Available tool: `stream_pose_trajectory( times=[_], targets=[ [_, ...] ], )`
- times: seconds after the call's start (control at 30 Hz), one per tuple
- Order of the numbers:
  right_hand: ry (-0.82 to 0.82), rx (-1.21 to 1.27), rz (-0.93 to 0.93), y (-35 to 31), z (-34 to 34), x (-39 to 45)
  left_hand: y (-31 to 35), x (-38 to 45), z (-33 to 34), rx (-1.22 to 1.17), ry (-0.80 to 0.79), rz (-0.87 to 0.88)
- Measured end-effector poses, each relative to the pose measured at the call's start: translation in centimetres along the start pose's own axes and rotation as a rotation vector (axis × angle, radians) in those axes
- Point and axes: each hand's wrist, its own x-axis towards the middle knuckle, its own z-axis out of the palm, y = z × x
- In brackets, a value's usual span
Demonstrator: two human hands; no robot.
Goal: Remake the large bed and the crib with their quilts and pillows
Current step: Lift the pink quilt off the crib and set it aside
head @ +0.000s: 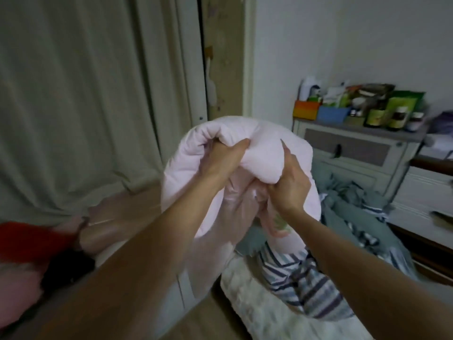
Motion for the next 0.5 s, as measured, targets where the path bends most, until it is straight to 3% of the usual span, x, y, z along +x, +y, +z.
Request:
stream_pose_trajectory(
  times=[0.33,0.5],
  targets=[
    [0.389,-0.312,0.144,7.1,-1.2,10.7,3.7,10.9,12.1,-0.079,-0.305,0.344],
    [0.436,-0.524,0.14,12.2,-2.3,13.8,2.8,14.4,18.6,-0.168,-0.417,0.357]
  ],
)
